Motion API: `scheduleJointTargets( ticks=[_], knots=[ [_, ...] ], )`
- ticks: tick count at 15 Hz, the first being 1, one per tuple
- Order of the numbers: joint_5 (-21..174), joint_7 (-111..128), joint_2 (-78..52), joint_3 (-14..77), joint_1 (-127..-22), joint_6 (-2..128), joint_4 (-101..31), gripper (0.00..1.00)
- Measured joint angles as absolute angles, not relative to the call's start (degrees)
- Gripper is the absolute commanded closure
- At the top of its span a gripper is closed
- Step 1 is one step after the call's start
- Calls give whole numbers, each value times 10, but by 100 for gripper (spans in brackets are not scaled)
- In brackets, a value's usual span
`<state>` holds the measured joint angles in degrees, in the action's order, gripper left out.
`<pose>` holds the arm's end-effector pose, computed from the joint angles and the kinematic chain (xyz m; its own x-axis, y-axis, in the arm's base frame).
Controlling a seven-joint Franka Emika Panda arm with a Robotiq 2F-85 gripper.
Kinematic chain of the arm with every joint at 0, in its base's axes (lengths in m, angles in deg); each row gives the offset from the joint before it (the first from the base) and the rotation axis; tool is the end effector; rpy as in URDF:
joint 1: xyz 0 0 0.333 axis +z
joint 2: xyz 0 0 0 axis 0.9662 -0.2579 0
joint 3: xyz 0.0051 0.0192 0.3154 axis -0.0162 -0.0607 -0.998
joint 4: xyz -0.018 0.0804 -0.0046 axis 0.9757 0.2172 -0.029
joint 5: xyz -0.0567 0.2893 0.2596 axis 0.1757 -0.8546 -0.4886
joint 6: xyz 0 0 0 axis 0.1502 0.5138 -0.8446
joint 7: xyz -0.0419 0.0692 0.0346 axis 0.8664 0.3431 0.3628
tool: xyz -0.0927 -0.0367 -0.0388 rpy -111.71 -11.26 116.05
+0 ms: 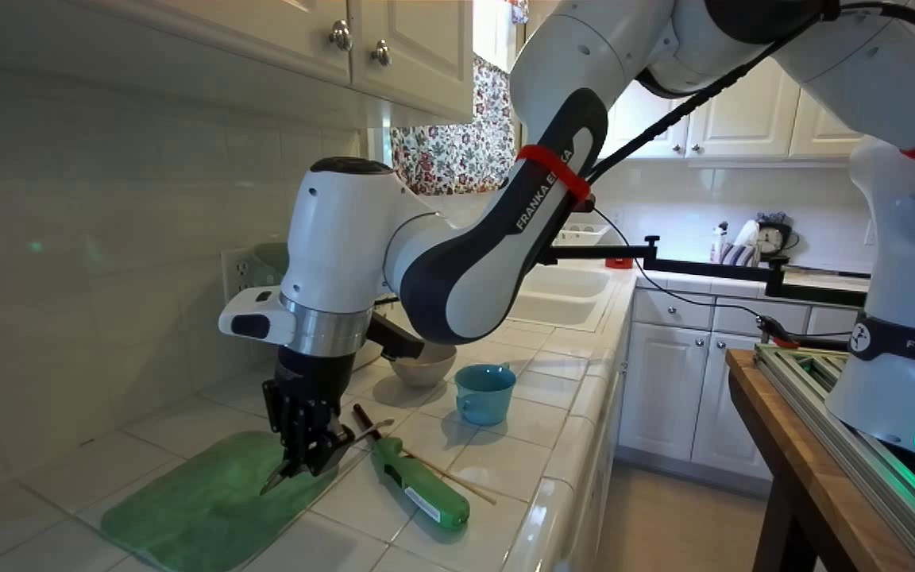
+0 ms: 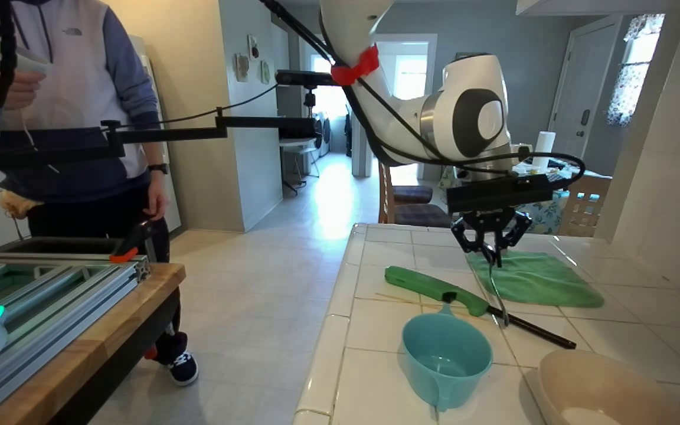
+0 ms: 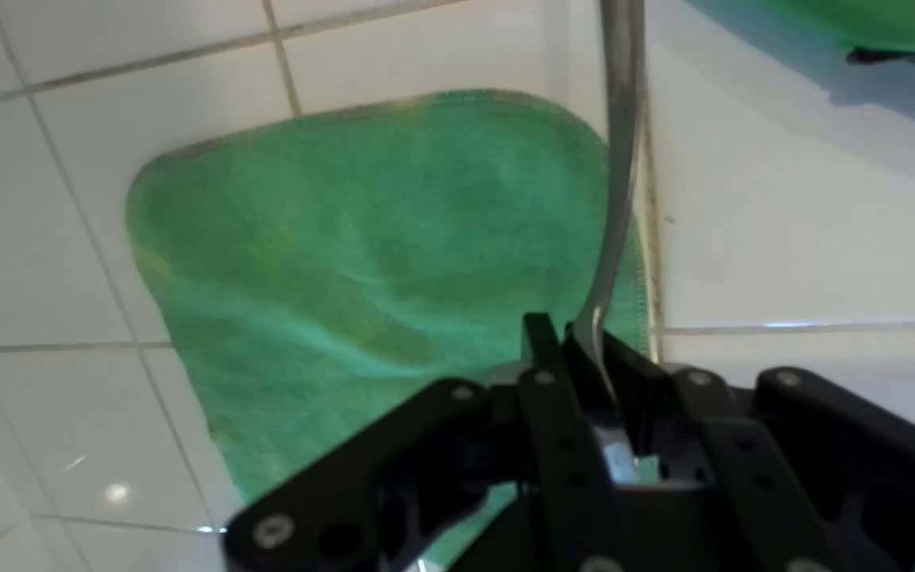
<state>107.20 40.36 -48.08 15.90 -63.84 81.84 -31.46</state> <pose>0.6616 0.2714 0.1432 0.2769 0.9572 0.0843 0.9121 -0.2894 0.2904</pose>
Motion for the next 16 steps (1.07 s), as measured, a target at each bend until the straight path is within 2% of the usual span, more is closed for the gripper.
scheduleJointTargets(
  ticks=[7, 16],
  knots=[
    [1072, 421, -513, 174, -633, 802, -261, 97],
    [1042, 520, -510, 168, -631, 621, -175, 97]
  ],
)
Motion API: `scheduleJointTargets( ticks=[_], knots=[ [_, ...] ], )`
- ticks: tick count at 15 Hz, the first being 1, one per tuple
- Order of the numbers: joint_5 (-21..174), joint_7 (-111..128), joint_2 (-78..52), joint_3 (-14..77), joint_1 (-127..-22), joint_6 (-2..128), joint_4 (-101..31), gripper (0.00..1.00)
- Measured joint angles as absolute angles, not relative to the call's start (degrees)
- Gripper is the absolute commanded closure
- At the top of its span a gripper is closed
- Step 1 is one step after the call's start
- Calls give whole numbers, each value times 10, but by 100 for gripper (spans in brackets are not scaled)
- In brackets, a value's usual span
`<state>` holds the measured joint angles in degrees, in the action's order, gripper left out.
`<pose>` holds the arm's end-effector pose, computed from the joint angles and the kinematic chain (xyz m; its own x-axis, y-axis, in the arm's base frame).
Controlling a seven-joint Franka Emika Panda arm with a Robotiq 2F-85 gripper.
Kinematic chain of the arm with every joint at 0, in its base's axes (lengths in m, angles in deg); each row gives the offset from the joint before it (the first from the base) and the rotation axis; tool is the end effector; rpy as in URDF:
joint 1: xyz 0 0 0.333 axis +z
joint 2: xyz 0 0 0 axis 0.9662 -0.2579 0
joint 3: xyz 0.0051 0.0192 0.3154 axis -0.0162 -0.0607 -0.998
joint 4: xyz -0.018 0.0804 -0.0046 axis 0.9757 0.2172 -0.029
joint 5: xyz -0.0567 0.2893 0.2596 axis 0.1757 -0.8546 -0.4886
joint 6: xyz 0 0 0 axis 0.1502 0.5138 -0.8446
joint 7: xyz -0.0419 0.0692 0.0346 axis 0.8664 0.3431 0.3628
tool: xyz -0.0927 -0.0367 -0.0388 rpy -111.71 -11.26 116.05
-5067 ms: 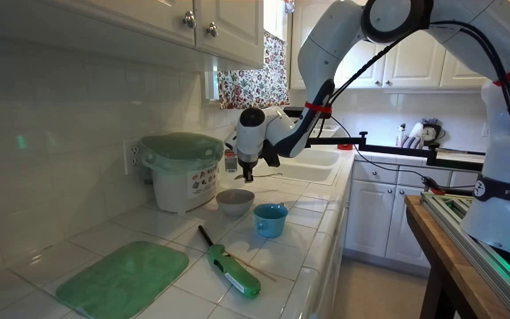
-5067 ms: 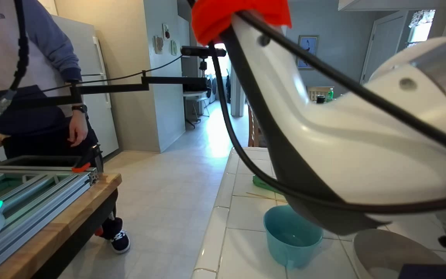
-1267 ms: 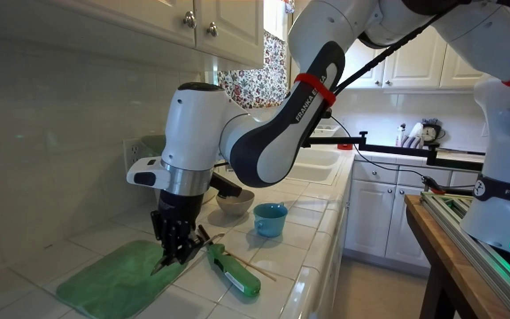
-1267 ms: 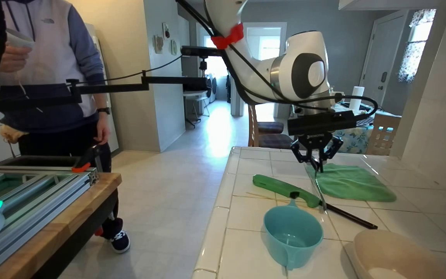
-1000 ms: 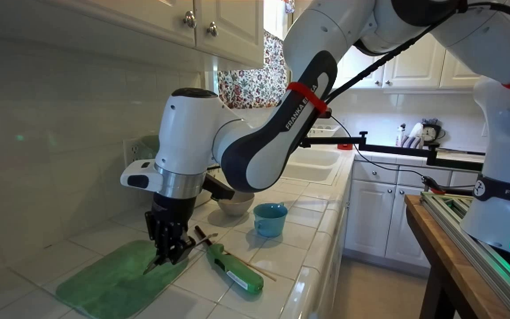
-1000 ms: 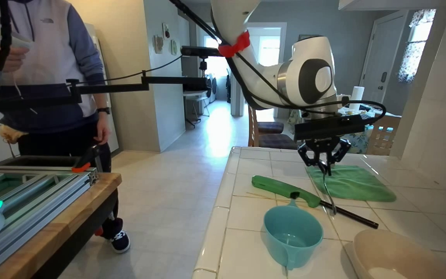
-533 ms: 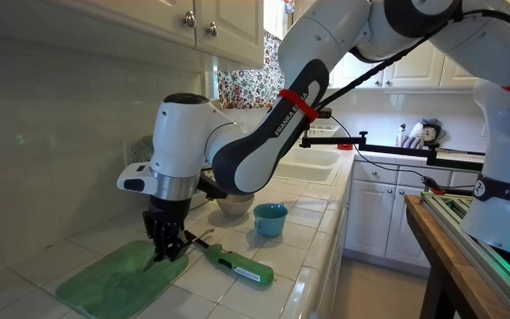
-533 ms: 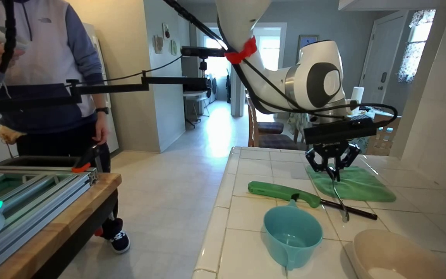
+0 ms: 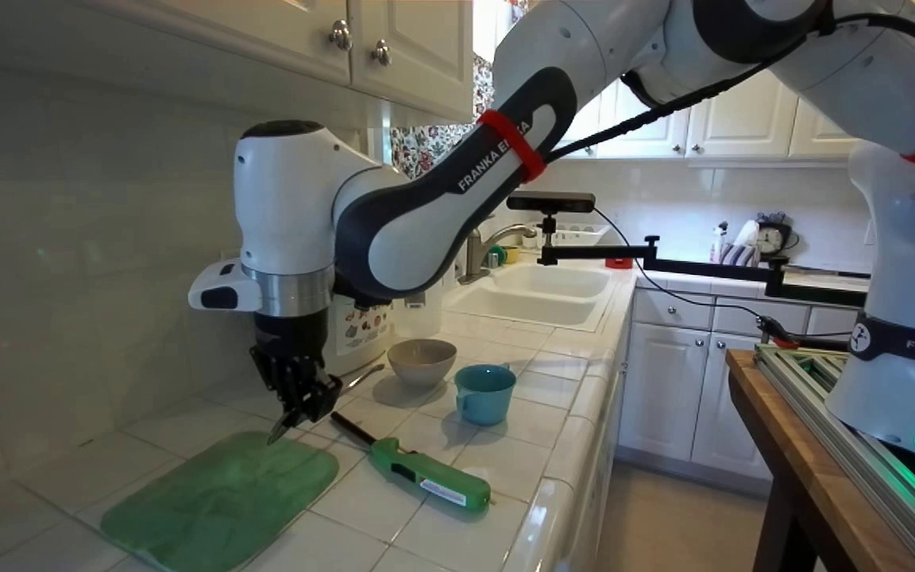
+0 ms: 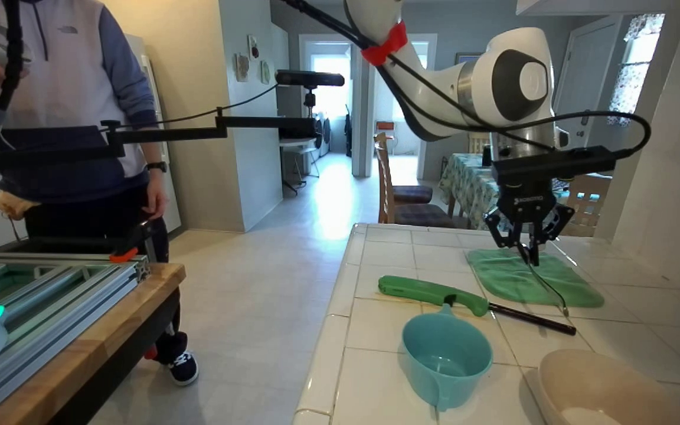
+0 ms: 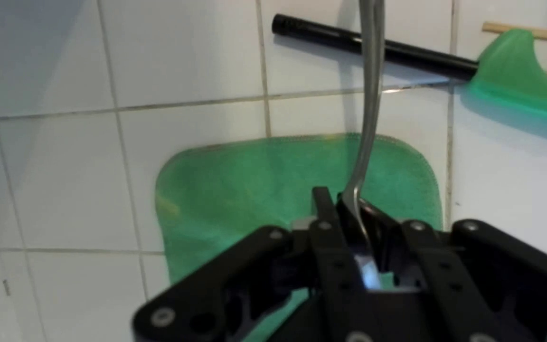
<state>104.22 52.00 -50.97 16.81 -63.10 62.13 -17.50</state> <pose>0.7093 0.2498 0.1756 0.2336 0.9648 -0.1207 0.9506 -0.2004 0.2372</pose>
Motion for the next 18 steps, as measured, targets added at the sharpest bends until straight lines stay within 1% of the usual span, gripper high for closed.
scheduleJointTargets(
  ticks=[3, 6, 17, 18],
  knots=[
    [1013, 568, -516, 167, -625, 520, -145, 97],
    [999, 602, -535, 168, -619, 444, -111, 97],
    [985, 690, -614, 168, -579, 291, 6, 97],
    [984, 700, -619, 168, -577, 283, 14, 95]
  ],
)
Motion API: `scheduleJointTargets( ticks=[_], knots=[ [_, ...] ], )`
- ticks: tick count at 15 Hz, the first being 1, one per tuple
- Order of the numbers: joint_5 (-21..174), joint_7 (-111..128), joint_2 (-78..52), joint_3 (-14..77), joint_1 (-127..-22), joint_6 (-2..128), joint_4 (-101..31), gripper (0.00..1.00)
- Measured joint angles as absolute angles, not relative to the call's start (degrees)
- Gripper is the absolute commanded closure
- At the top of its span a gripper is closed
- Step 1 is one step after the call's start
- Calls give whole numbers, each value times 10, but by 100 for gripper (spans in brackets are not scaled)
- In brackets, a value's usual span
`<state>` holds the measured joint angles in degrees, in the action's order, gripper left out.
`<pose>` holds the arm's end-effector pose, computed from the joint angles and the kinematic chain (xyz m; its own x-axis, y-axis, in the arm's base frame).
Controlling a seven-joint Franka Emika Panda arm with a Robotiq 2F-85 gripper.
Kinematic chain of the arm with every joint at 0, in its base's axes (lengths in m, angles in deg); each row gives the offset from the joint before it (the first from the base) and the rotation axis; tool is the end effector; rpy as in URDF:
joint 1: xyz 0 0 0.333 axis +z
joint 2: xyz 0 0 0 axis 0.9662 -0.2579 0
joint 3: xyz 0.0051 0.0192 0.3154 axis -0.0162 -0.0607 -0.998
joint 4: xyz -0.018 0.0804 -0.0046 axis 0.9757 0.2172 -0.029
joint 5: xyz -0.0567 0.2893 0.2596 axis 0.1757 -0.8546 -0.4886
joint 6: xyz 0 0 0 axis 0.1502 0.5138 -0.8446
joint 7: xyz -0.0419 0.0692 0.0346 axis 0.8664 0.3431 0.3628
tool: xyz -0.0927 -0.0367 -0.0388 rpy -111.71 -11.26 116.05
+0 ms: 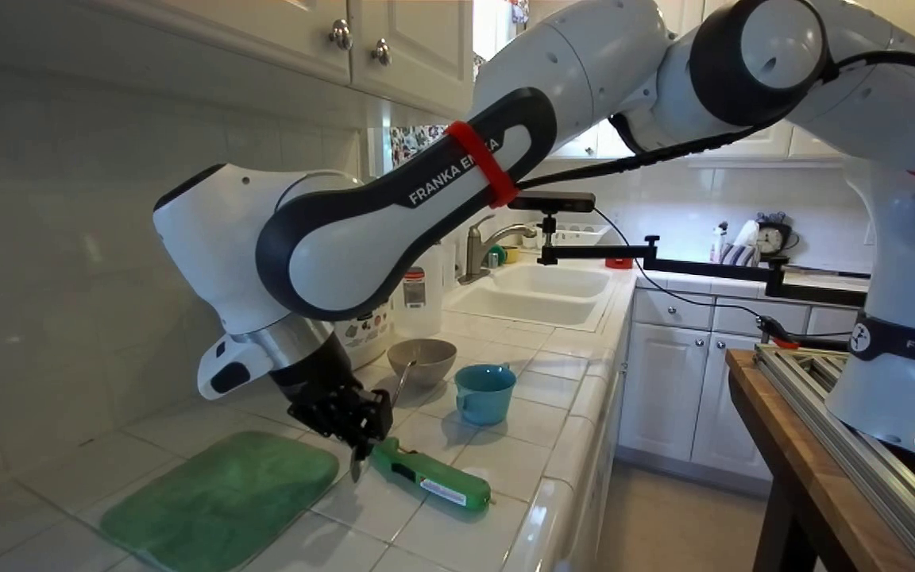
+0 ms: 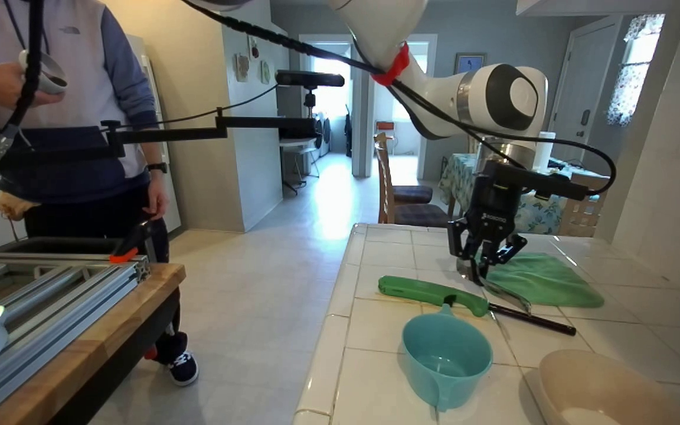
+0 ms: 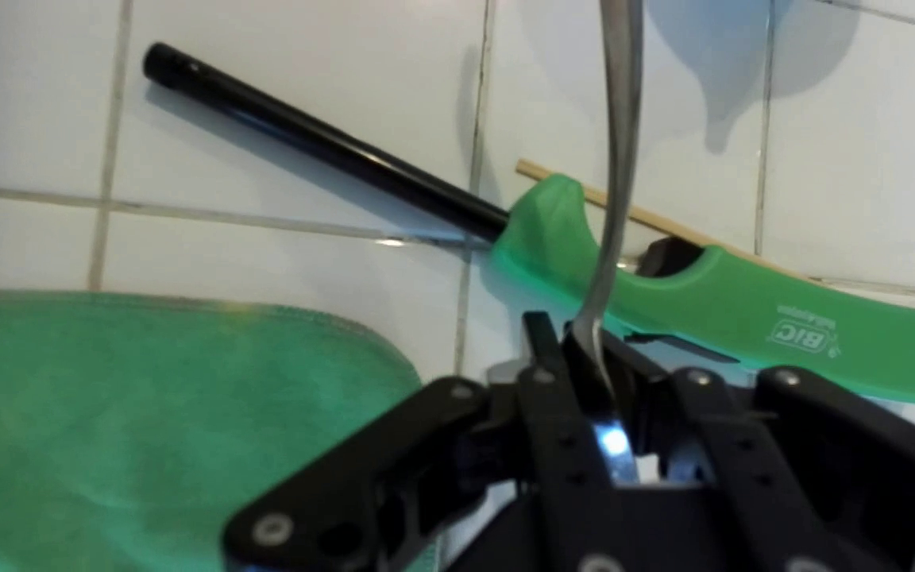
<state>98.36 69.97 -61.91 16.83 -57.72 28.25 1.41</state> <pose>0.6880 0.2707 0.1339 -0.0295 0.9305 -0.3651 0.9794 -0.0461 -0.1967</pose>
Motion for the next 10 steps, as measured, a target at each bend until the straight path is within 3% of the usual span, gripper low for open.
scheduleJointTargets(
  ticks=[6, 7, 10],
  knots=[
    [965, 747, -645, 168, -571, 244, 54, 97],
    [964, 753, -650, 168, -570, 241, 59, 72],
    [963, 764, -661, 168, -569, 232, 74, 50]
  ],
)
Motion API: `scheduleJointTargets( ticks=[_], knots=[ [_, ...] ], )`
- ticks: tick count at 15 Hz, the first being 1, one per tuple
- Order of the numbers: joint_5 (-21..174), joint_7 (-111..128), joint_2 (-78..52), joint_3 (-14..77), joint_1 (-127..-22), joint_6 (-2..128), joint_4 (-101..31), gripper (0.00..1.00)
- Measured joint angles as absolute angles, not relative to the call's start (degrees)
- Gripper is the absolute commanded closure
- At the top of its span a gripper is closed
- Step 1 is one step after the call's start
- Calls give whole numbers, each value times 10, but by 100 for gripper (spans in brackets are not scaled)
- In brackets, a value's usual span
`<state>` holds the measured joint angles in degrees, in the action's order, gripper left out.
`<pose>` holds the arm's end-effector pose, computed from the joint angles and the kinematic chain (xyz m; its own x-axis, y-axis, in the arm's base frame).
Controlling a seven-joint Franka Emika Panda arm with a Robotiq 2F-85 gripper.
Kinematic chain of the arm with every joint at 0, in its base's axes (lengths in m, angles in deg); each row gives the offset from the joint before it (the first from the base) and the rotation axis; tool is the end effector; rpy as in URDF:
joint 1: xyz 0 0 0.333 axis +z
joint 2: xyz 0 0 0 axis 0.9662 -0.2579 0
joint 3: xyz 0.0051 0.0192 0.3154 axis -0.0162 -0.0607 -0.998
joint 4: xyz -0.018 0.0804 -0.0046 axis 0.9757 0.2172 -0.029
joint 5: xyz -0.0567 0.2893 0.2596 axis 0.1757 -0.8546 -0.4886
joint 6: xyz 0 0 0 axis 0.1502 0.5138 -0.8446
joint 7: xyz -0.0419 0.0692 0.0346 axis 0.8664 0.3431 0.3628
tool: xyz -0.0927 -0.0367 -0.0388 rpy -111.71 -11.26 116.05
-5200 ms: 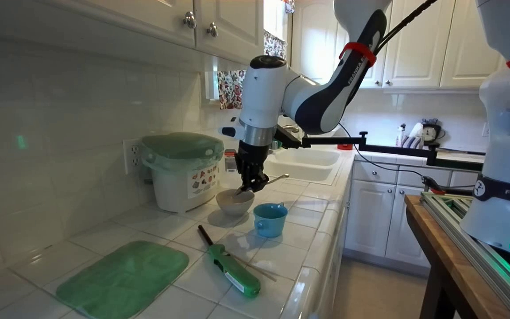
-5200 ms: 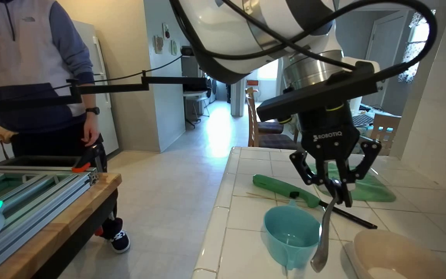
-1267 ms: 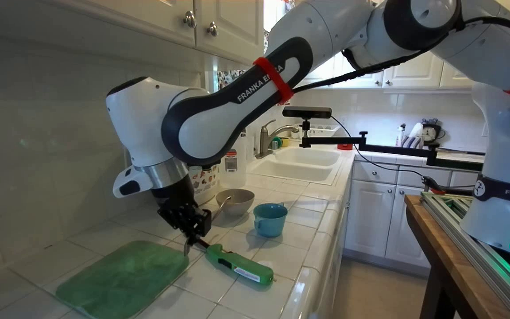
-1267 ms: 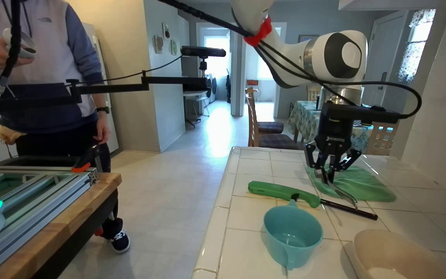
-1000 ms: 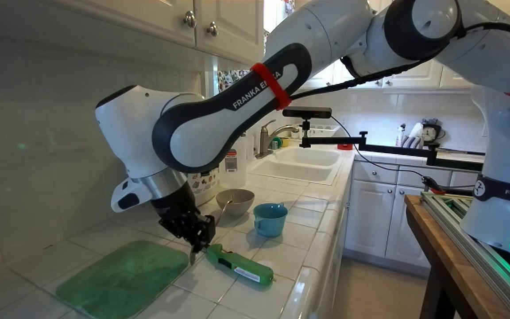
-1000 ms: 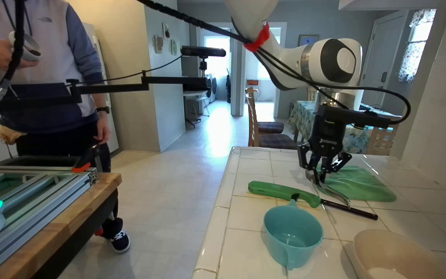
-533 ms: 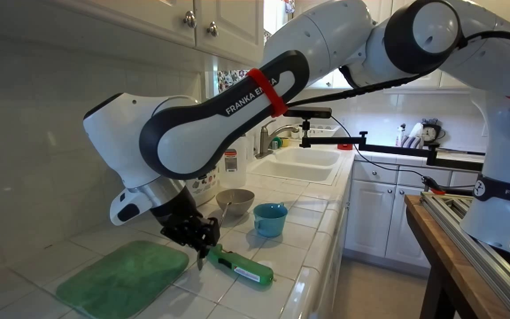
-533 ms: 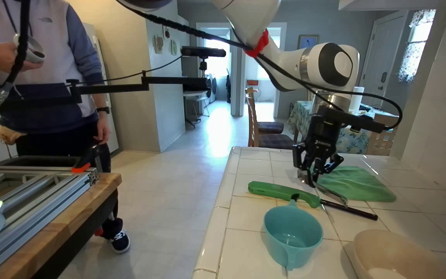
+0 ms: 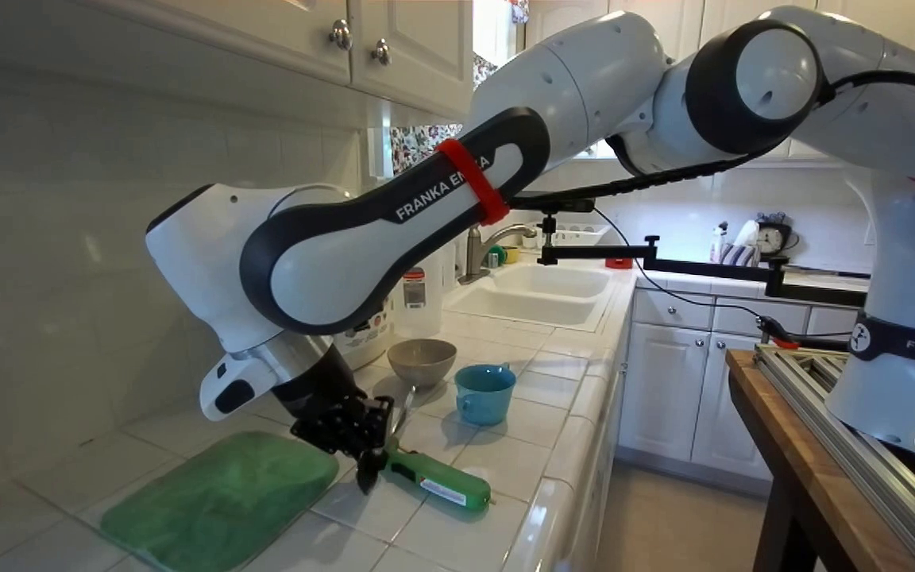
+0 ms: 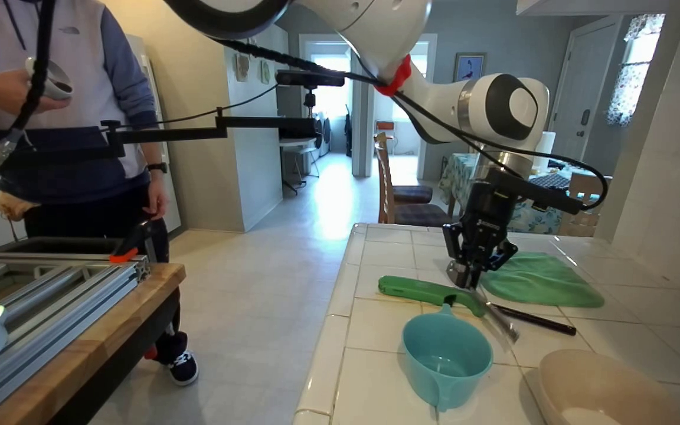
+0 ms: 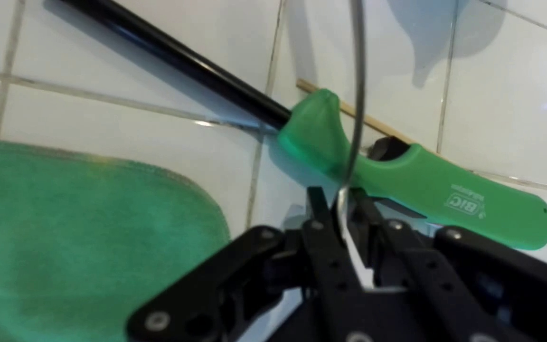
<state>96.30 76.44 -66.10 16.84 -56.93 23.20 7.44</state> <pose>0.6858 0.2740 0.1191 -0.1240 0.9334 -0.3368 0.9555 0.0207 -0.2943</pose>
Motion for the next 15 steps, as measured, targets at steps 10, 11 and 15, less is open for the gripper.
scheduleJointTargets(
  ticks=[10, 11, 15],
  knots=[
    [949, 780, -677, 167, -559, 223, 134, 0],
    [949, 780, -676, 166, -560, 225, 142, 0],
    [949, 763, -675, 171, -580, 246, 169, 0]
  ],
)
